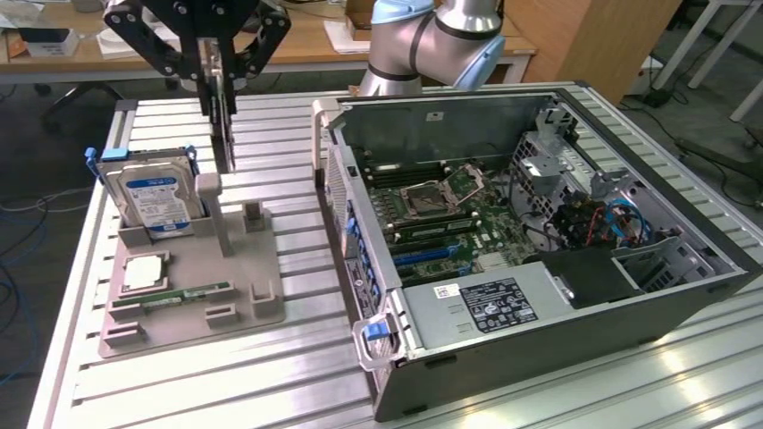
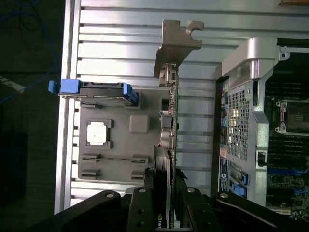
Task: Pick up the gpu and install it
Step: 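Pick up the gpu and move the gpu toward the slot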
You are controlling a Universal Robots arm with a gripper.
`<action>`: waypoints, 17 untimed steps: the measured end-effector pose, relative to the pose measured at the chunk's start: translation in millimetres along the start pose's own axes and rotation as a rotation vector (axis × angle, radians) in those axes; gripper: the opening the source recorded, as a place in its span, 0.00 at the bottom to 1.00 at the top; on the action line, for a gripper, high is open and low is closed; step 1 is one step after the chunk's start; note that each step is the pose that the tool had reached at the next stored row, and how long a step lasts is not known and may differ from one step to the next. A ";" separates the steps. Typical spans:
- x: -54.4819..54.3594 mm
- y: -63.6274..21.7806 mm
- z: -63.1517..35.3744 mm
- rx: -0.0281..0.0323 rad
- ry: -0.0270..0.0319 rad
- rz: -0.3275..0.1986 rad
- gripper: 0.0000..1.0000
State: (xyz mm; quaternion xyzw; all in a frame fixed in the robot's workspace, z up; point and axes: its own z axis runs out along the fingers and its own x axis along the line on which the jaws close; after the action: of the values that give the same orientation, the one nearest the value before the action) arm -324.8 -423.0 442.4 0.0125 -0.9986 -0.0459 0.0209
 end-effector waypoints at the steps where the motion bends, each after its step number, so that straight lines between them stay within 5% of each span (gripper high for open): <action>1: -0.7 0.0 0.1 0.0001 0.0000 0.000 0.27; 13: -53.7 -1.8 3.6 0.0004 -0.0003 0.000 0.27; 17: -70.3 -2.4 5.4 0.0081 -0.0008 0.000 0.27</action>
State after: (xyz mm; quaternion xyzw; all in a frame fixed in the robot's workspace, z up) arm -254.8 -423.0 433.9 0.0125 -0.9988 -0.0419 0.0205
